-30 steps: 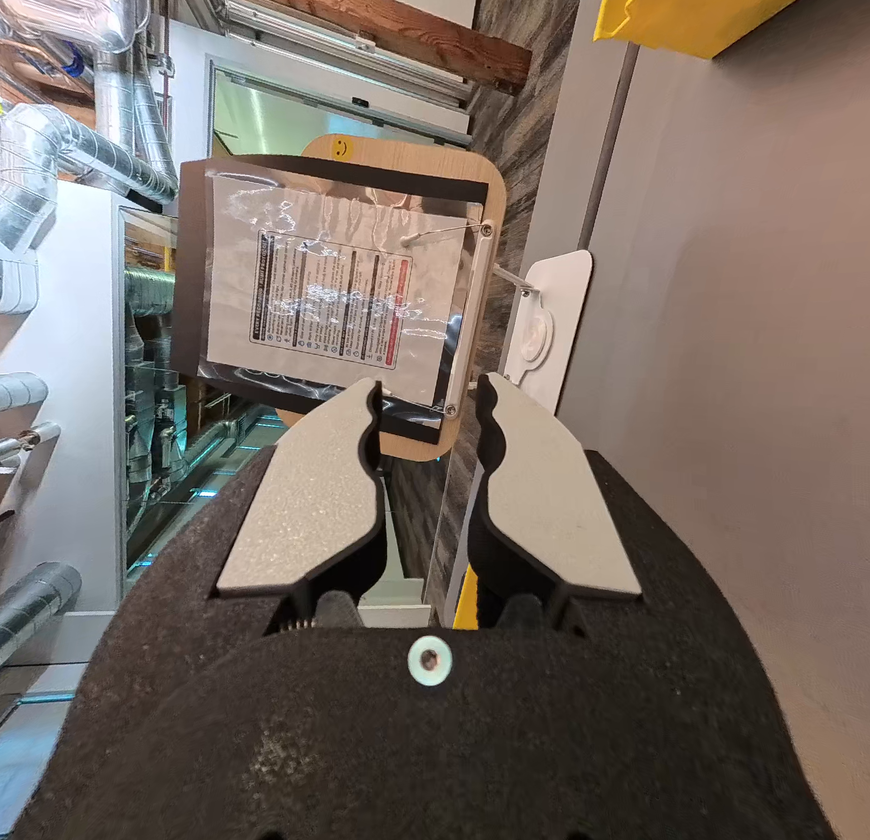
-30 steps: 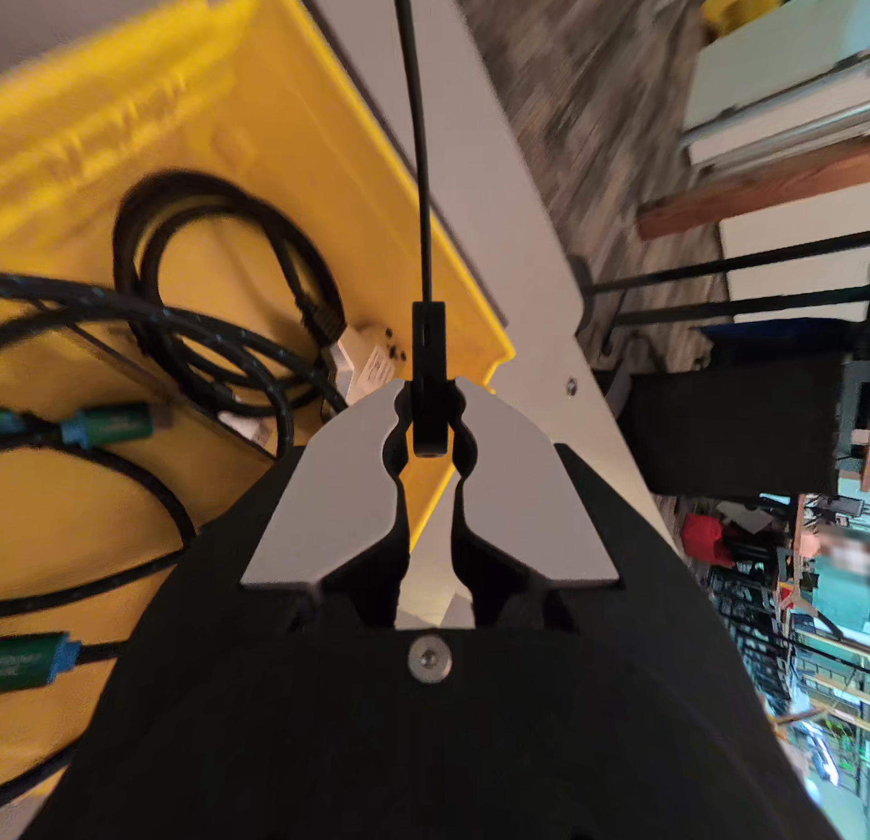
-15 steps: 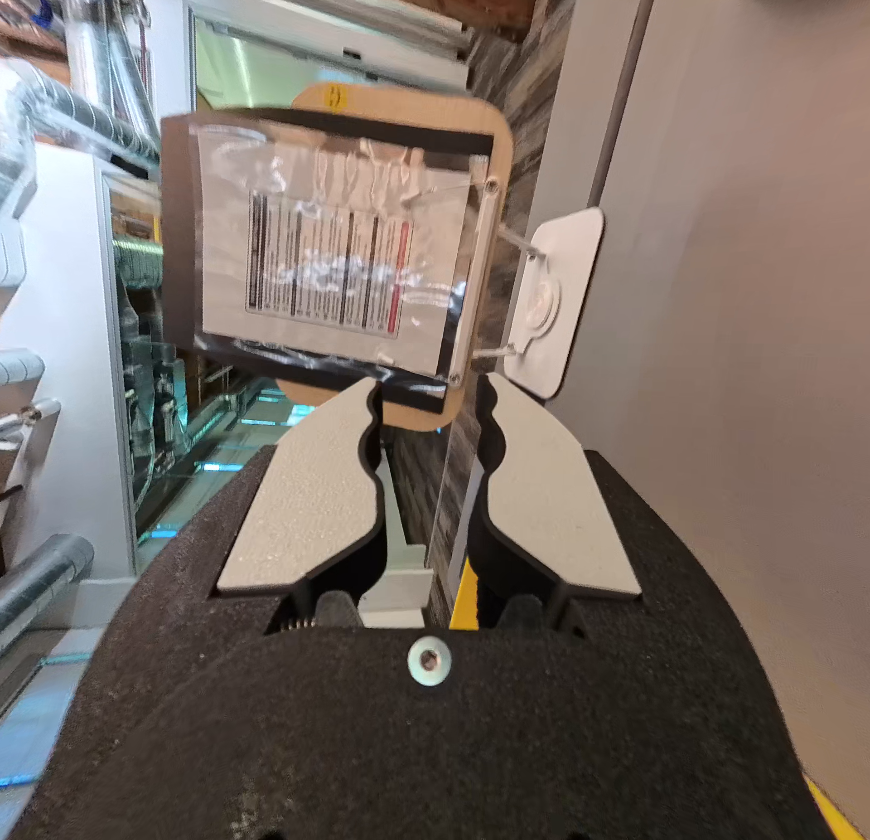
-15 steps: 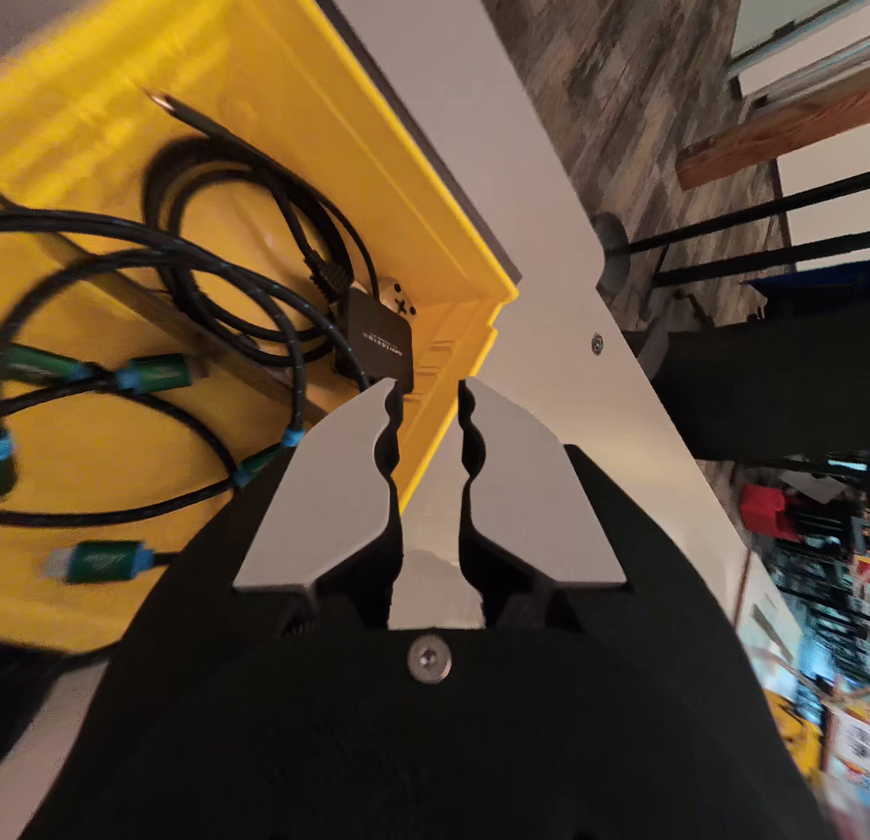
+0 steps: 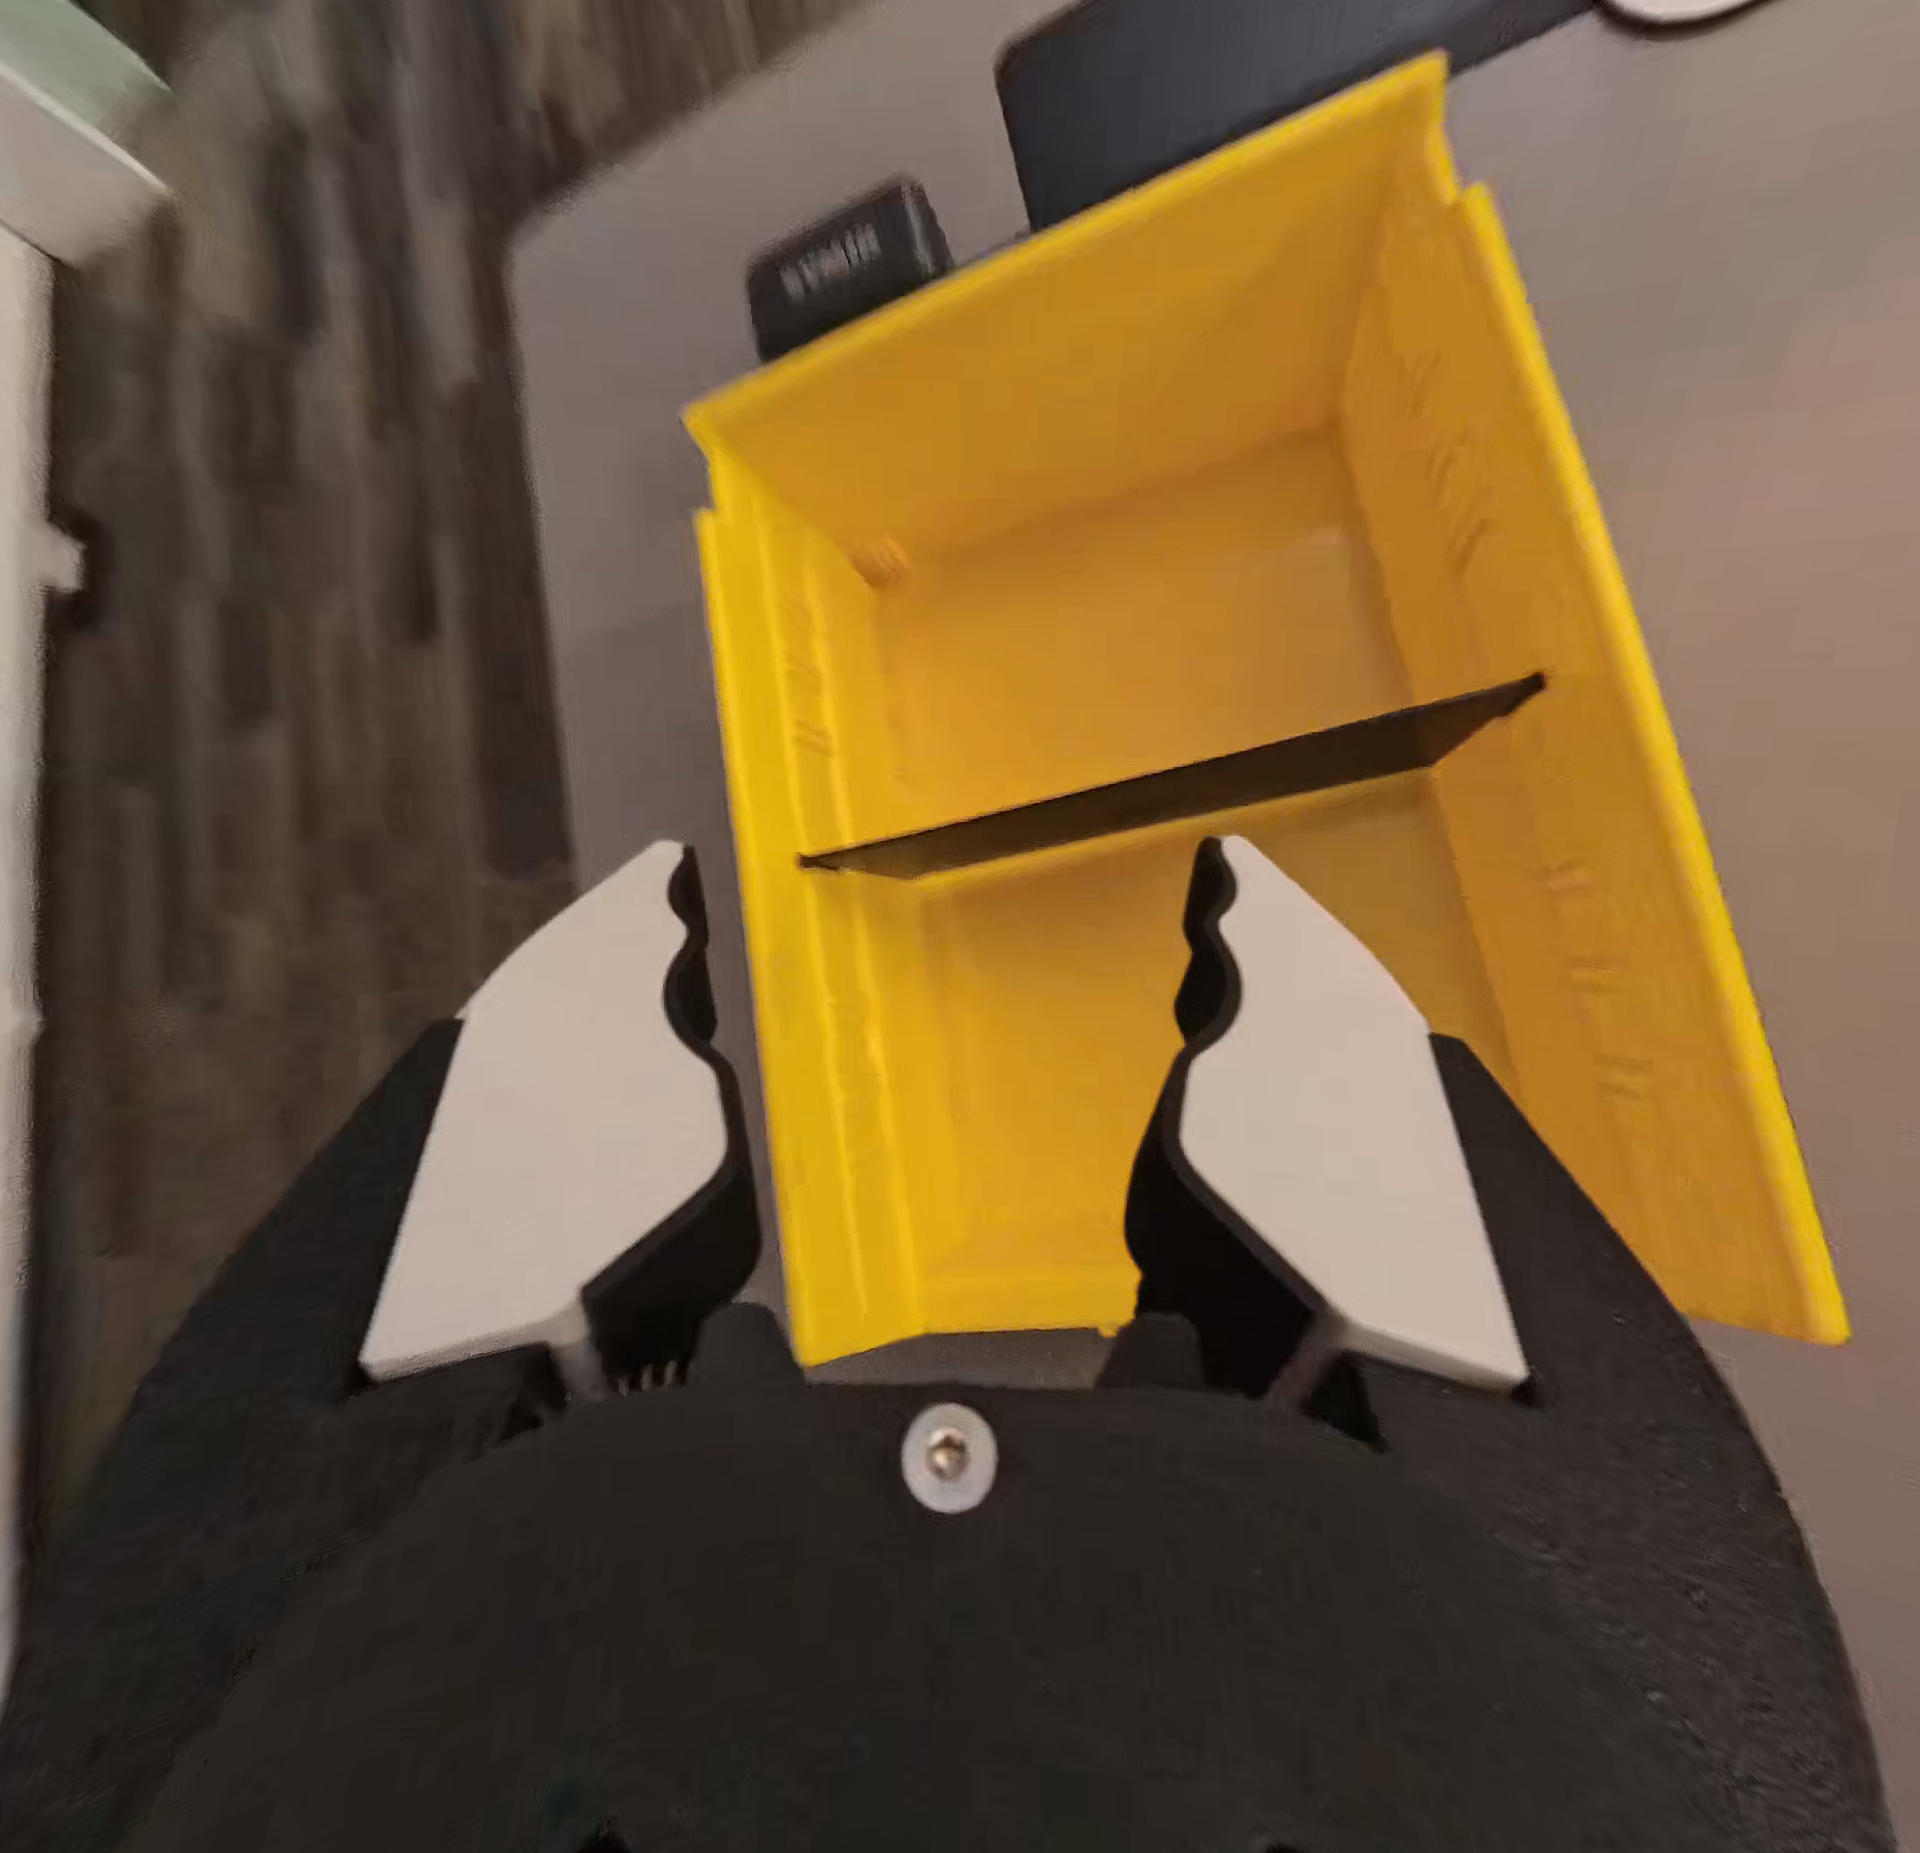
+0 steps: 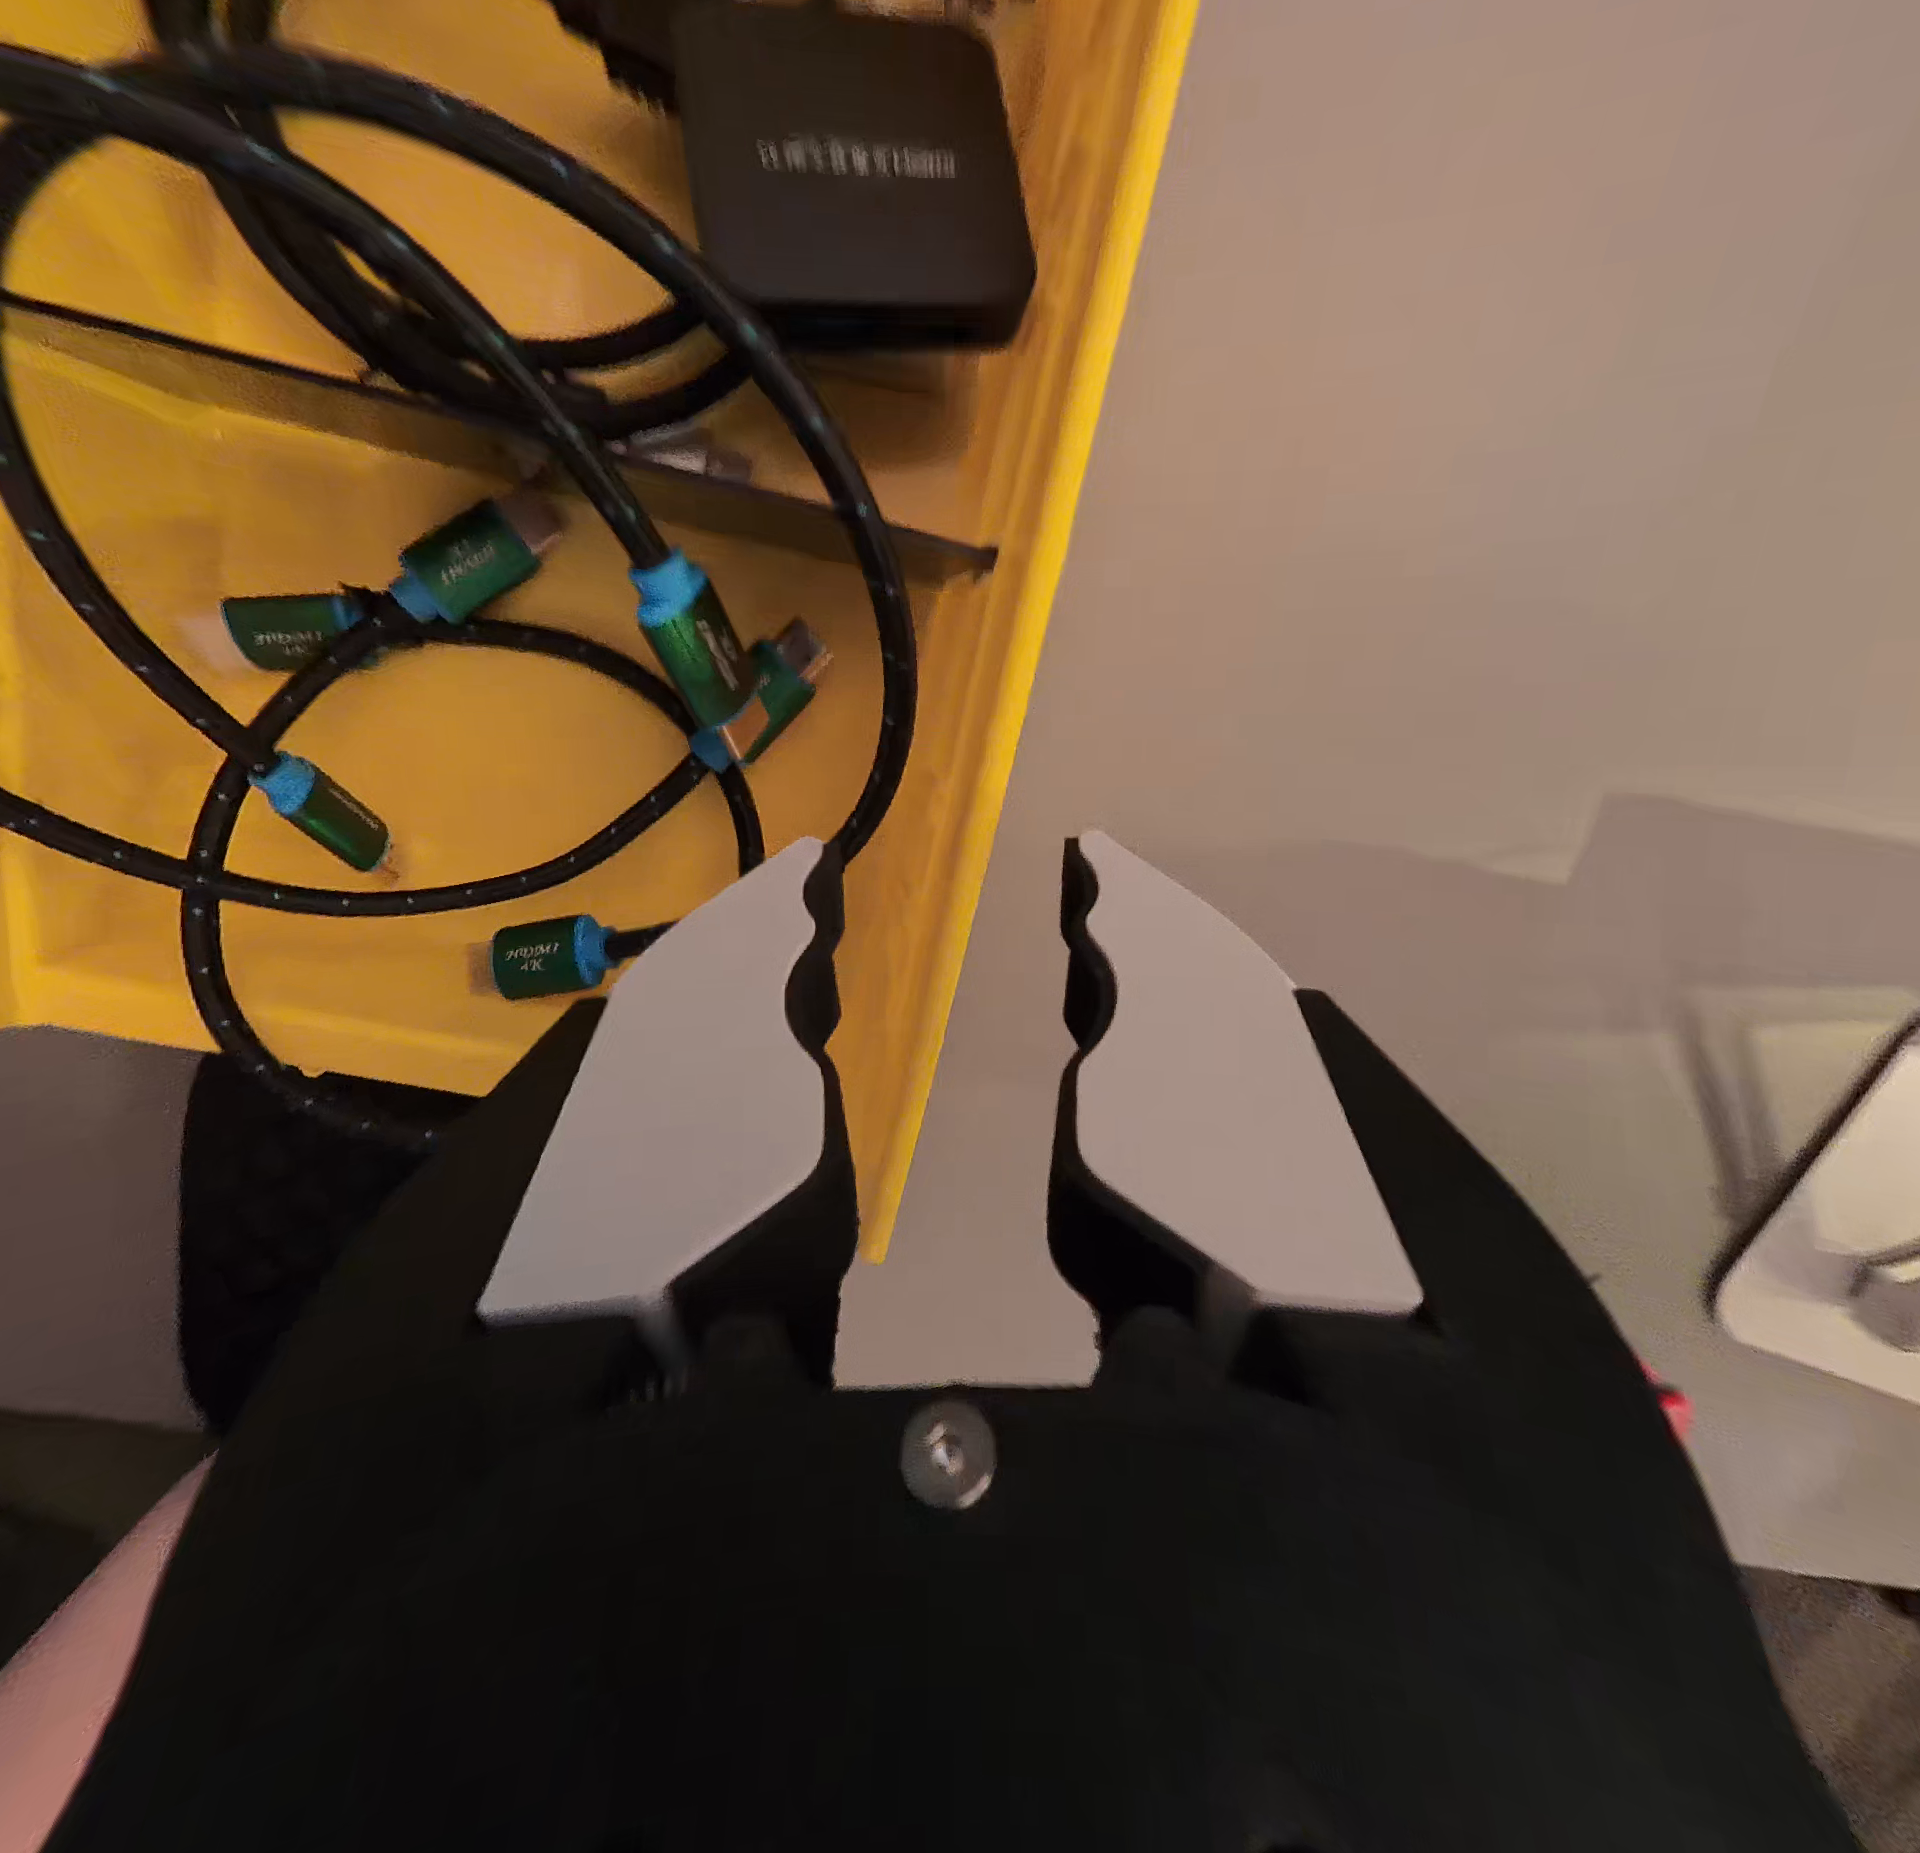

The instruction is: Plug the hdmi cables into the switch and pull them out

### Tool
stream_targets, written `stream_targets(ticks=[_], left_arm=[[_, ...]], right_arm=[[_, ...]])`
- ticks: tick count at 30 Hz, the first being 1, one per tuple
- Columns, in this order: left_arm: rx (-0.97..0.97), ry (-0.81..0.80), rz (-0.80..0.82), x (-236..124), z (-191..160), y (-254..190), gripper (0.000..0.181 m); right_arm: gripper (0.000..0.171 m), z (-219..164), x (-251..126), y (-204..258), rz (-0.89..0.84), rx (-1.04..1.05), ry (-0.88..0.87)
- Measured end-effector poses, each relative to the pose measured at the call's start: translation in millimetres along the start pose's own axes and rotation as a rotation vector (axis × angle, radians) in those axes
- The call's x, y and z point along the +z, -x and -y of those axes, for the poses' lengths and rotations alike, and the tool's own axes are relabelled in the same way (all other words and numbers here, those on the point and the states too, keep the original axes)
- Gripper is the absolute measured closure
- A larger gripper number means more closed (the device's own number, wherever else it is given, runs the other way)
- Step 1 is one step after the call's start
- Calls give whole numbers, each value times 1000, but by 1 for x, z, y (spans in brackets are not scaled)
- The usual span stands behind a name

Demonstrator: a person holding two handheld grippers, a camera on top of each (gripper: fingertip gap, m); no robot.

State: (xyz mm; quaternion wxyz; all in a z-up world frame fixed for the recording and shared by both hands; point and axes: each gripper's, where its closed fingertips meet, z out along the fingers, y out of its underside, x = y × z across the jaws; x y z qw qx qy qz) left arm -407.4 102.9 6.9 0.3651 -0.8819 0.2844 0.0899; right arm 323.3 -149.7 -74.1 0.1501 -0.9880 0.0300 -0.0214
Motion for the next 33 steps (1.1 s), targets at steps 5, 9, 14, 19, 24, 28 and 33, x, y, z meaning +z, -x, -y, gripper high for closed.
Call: stream_targets(ticks=[5,9,14,19,24,28,33], left_arm=[[-118,202,54,39,-51,39,97],[-226,302,33,56,-79,48,108],[-391,358,-96,72,-92,33,142],[-298,495,-101,76,-107,21,165],[-143,506,-299,69,-80,-39,170],[17,614,-246,61,-66,-80,155],[189,654,-197,51,-53,-125,145]], right_arm=[[139,-21,31,-2,92,80,138],[162,-25,39,12,221,133,187],[163,-26,41,12,165,105,229],[164,-23,40,31,180,77,289],[159,-11,41,63,201,-1,338],[156,-2,42,89,198,-33,372],[149,12,44,125,209,-143,386]])
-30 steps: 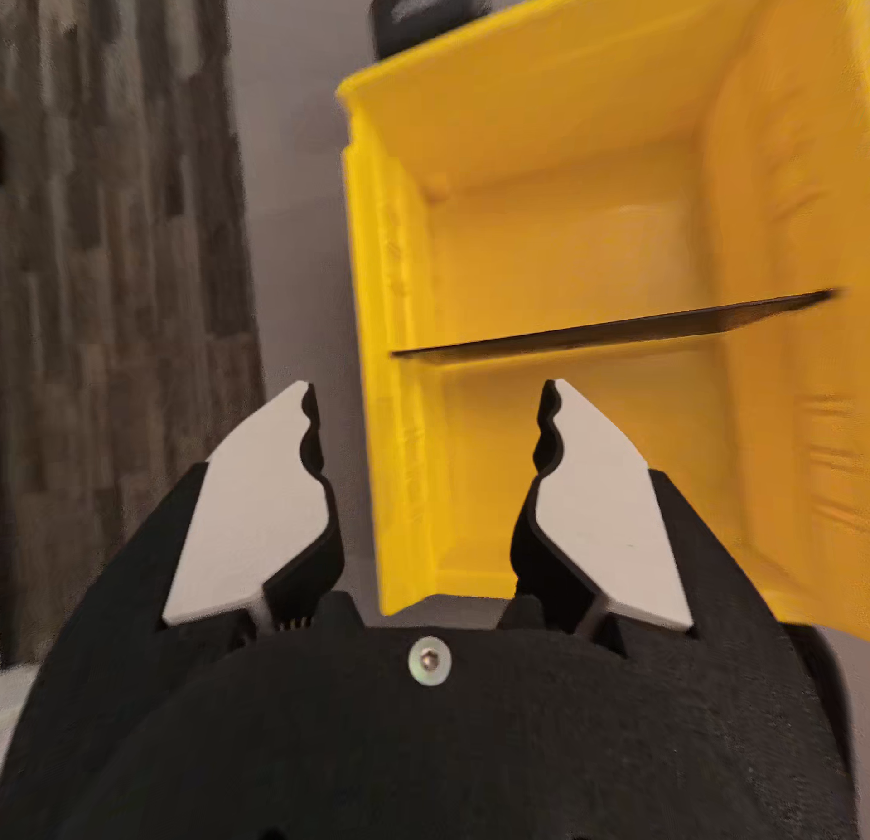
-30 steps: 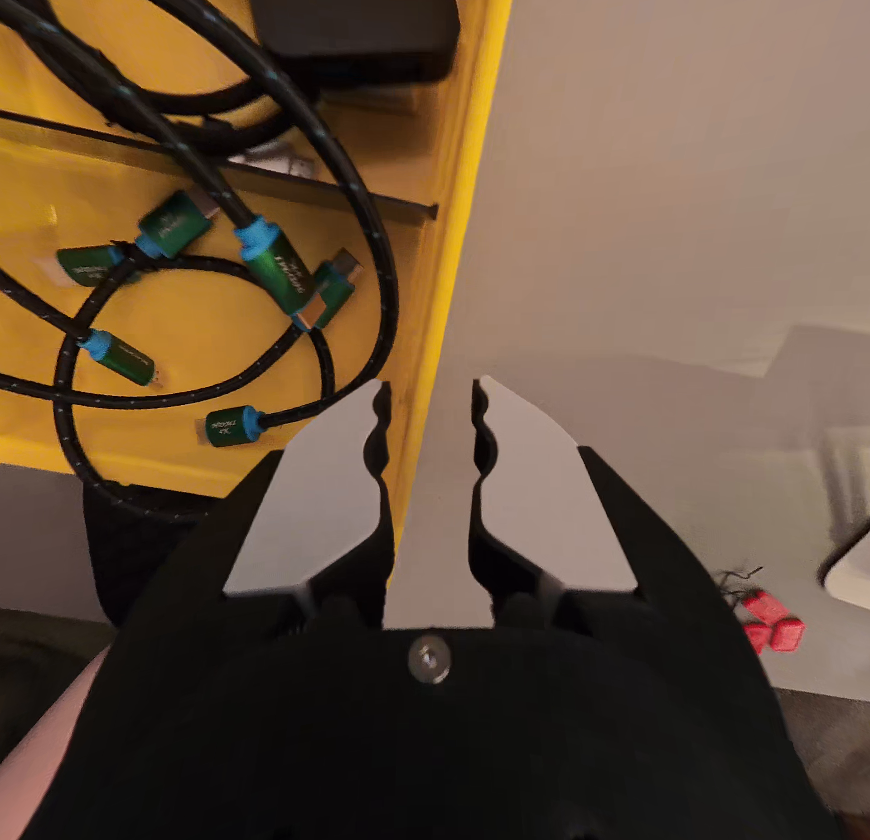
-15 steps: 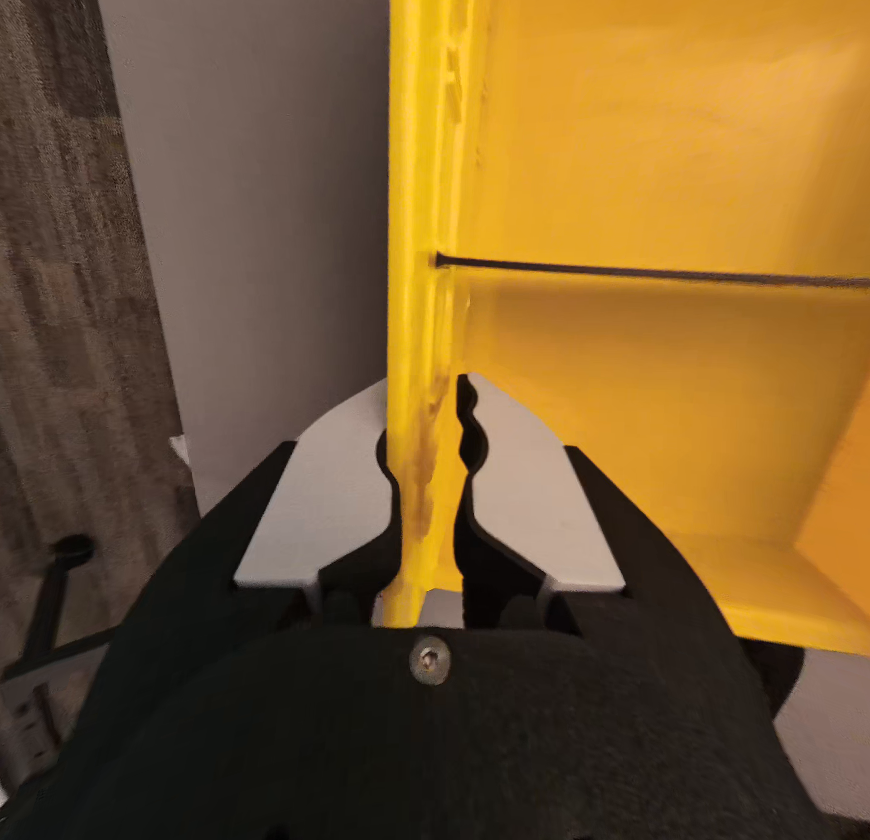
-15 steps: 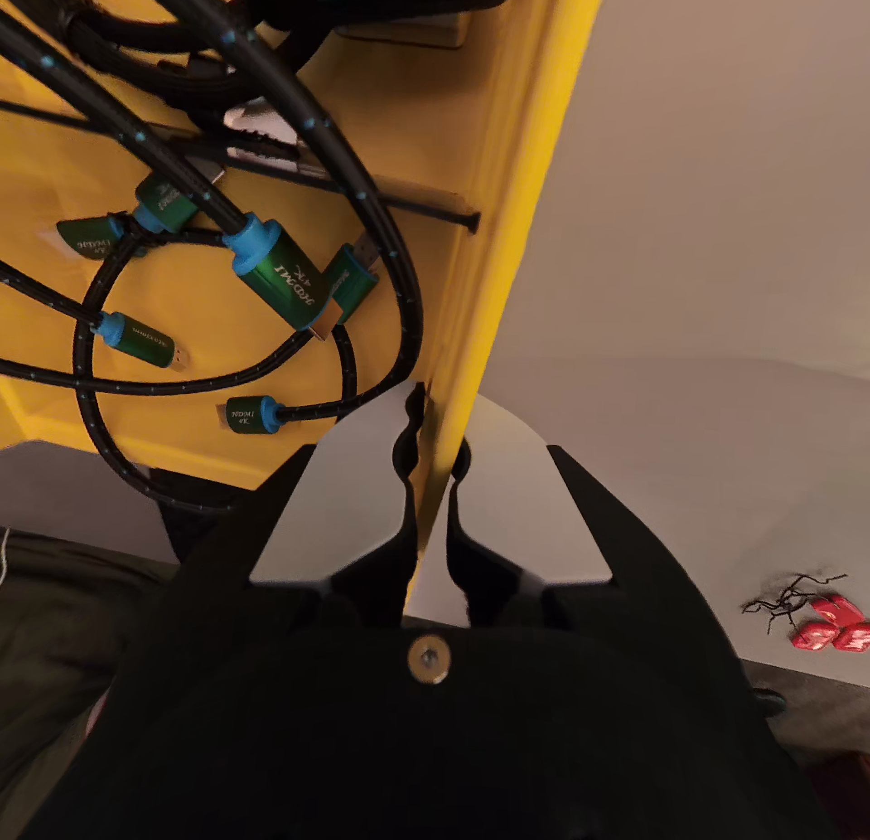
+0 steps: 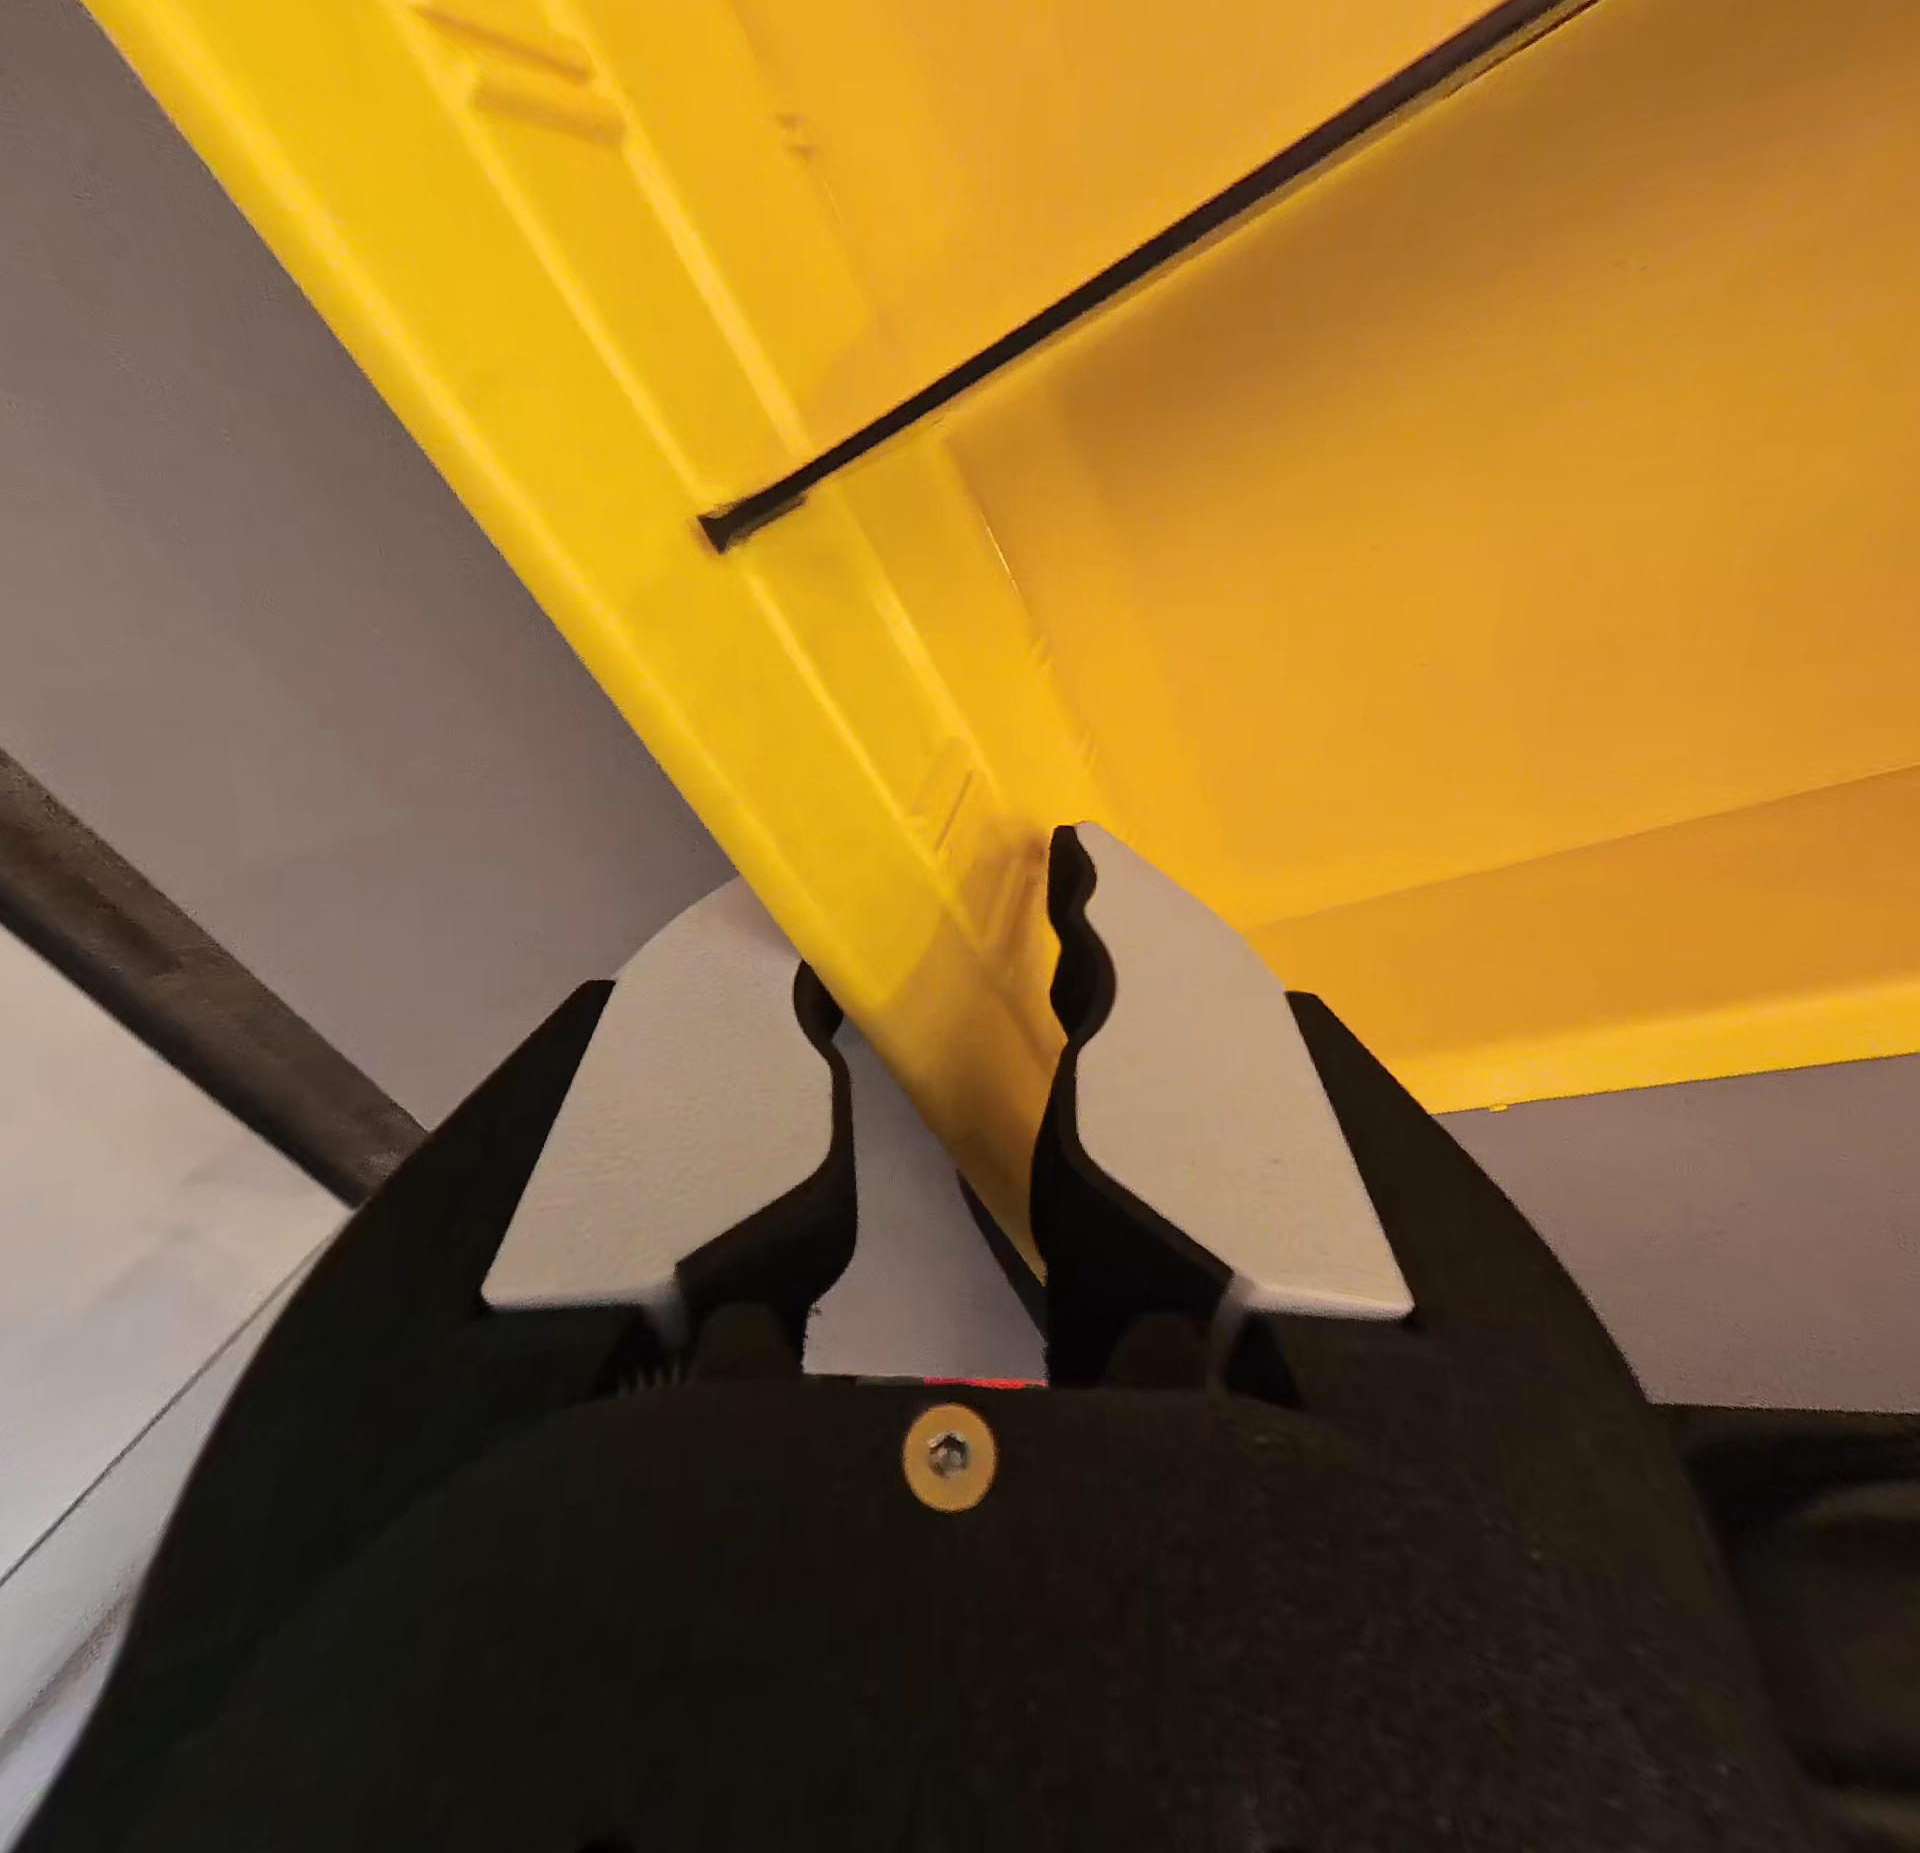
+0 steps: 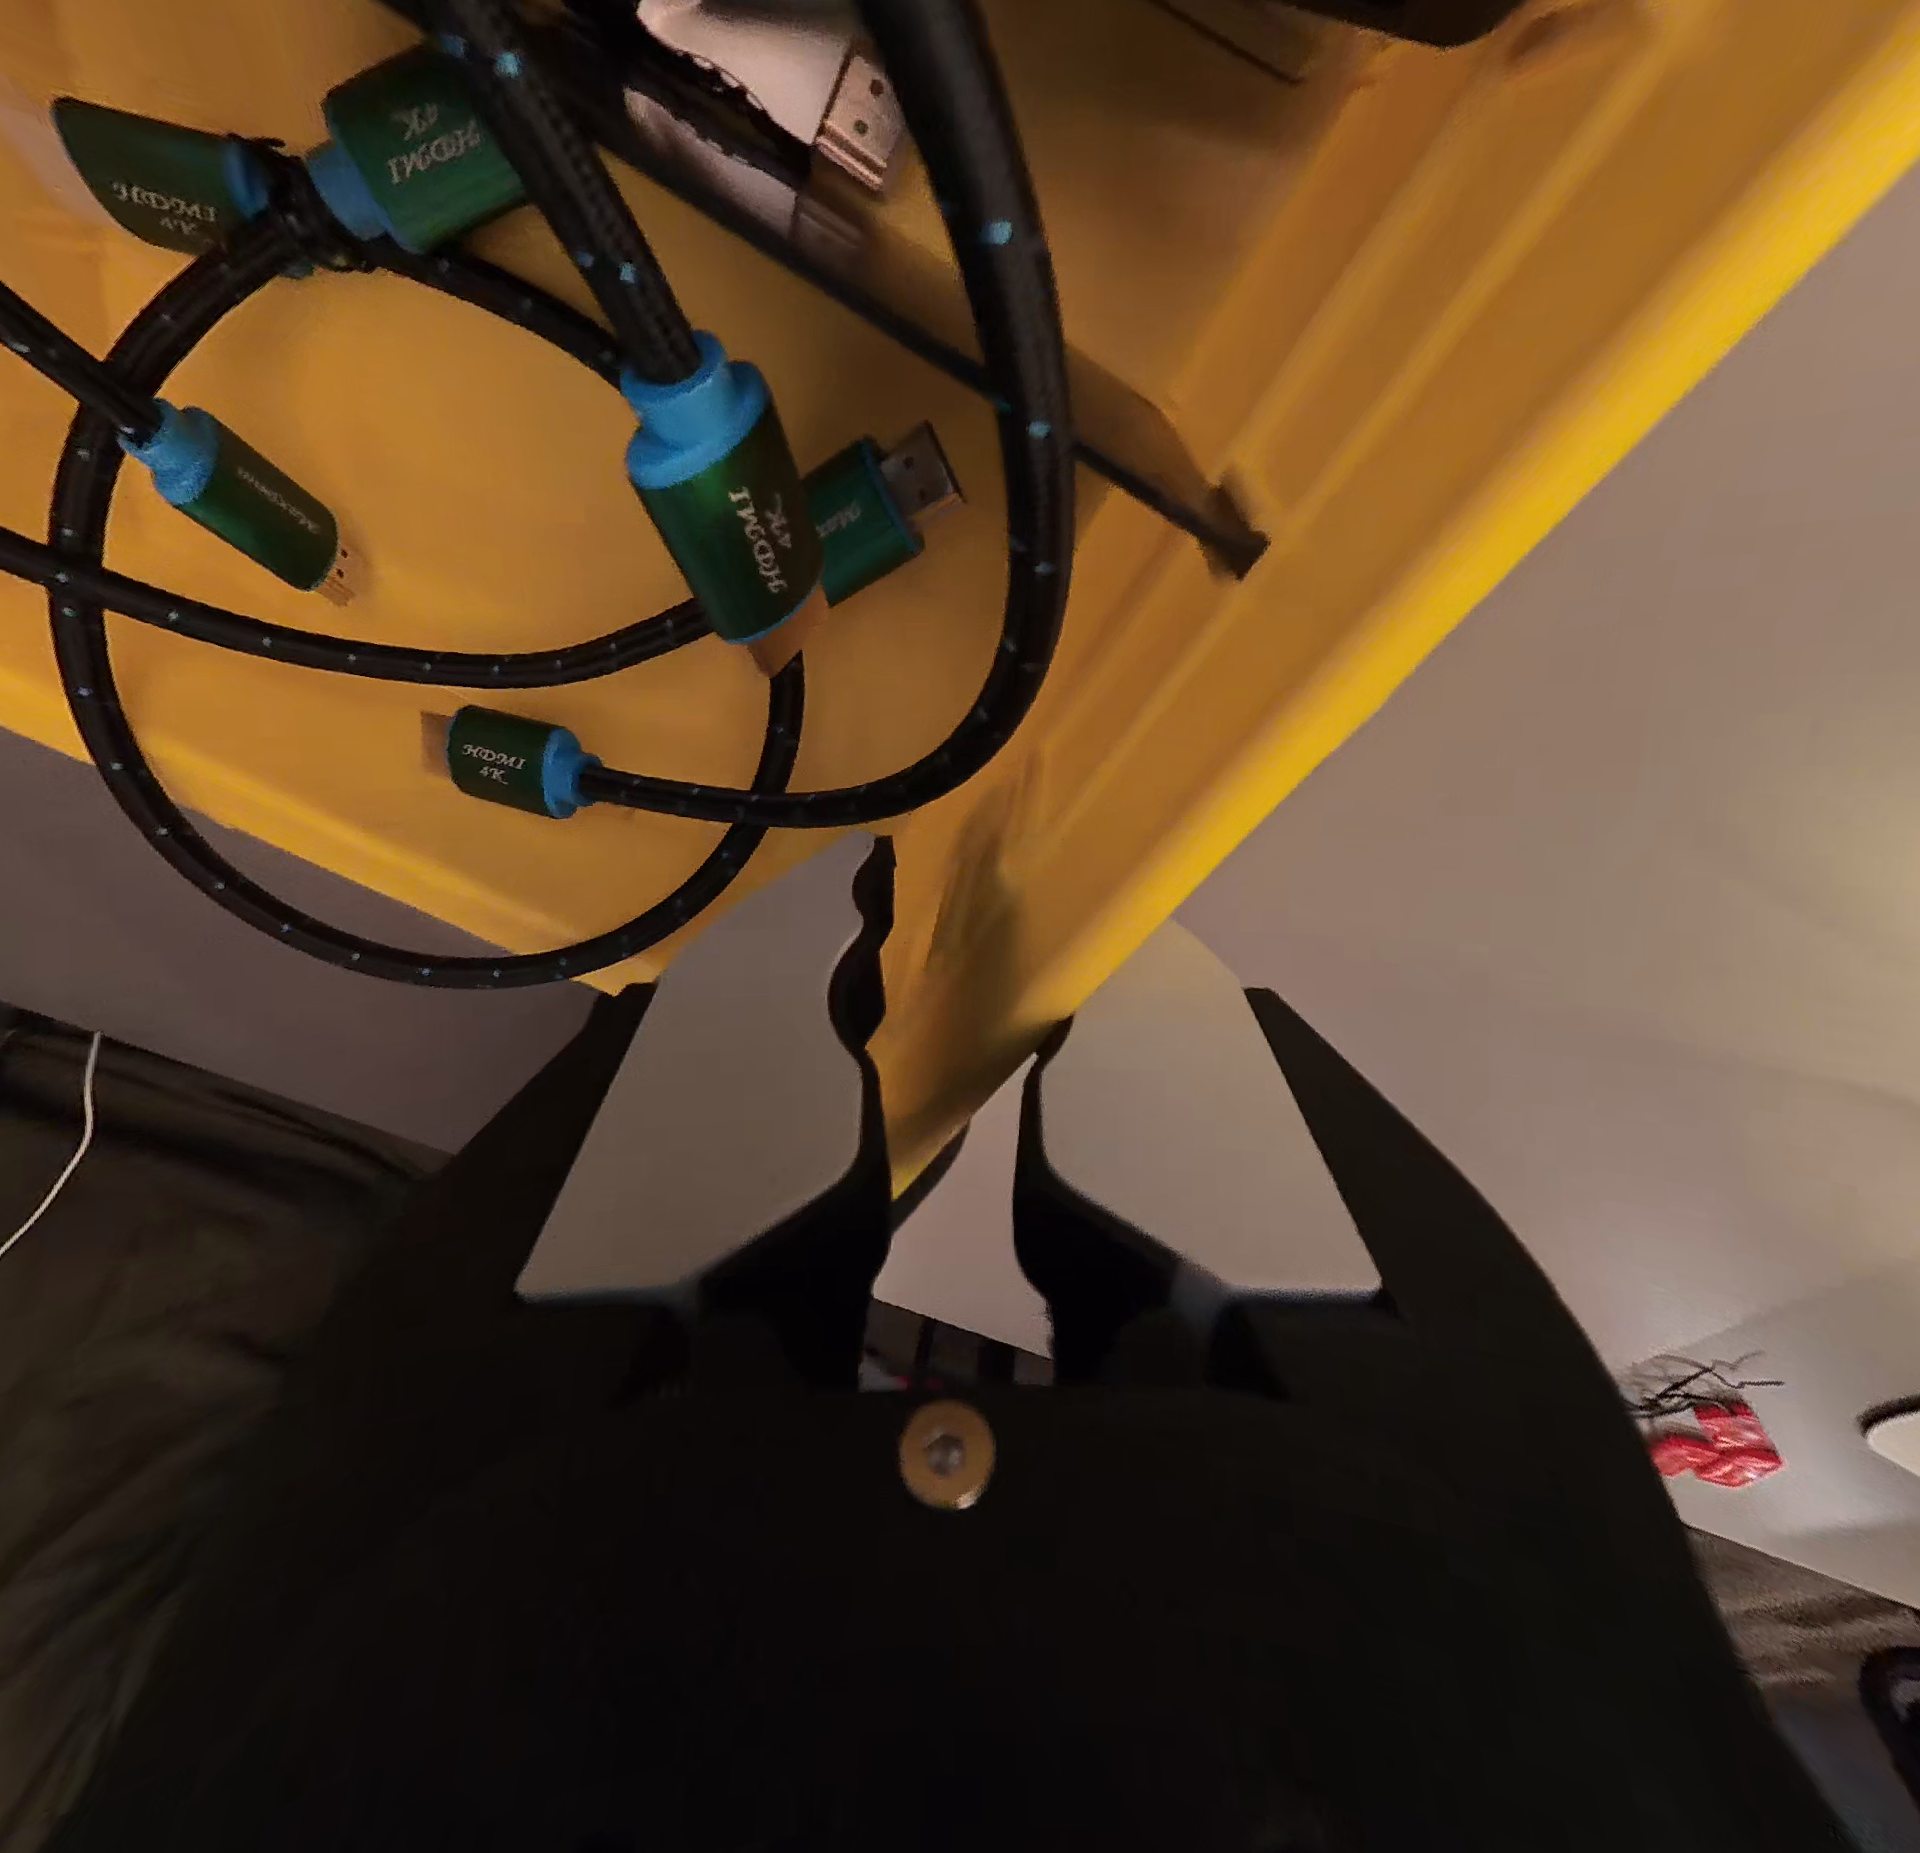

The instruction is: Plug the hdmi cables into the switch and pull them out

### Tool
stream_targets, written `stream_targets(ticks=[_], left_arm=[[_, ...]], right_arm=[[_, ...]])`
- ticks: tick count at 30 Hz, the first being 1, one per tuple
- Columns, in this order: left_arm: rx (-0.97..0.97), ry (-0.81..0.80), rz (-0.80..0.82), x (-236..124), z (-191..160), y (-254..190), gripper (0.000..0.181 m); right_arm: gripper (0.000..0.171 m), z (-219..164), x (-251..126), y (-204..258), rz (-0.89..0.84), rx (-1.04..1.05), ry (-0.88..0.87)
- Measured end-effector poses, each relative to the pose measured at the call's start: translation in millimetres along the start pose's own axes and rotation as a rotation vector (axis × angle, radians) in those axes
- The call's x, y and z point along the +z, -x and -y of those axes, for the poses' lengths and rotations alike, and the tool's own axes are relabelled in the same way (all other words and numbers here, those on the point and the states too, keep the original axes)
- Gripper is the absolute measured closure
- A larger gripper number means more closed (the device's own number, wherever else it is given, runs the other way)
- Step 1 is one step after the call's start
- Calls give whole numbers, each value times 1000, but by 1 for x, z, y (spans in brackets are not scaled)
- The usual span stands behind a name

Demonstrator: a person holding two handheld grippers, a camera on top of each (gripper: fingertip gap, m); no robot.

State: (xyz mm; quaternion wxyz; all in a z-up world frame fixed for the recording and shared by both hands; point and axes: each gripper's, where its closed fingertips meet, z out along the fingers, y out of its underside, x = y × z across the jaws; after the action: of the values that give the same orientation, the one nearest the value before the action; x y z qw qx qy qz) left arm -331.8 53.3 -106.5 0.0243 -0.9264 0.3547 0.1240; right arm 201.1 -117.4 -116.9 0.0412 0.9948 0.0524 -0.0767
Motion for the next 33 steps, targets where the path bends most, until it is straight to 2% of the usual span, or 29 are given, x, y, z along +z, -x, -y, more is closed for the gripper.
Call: stream_targets(ticks=[6,11,15,17,20,23,25,28,30,31,33], left_arm=[[98,17,39,-9,6,-35,141],[125,47,33,-10,-2,-45,137],[135,48,6,-12,-3,-50,135],[136,13,33,-16,1,-45,131],[133,-131,52,-39,14,-40,133],[132,-309,89,-72,21,-32,125],[109,-462,147,-101,28,-21,126],[60,-732,174,-150,39,-11,123],[13,-919,198,-185,41,-4,122],[-7,-999,212,-201,39,0,119],[-45,-1135,251,-229,29,5,113]], right_arm=[[147,13,5,31,-71,-94,28],[142,18,6,43,-122,-142,34],[140,21,7,46,-97,-159,15],[139,19,5,48,-60,-163,17],[144,15,-13,46,-49,-150,-58],[145,15,-54,49,-99,-153,-260],[145,25,-94,67,-134,-212,-483],[142,49,-165,128,-122,-397,-927],[131,56,-201,180,-65,-563,-1214],[128,56,-211,201,-44,-623,-1318],[122,63,-217,232,-9,-680,-1399]])
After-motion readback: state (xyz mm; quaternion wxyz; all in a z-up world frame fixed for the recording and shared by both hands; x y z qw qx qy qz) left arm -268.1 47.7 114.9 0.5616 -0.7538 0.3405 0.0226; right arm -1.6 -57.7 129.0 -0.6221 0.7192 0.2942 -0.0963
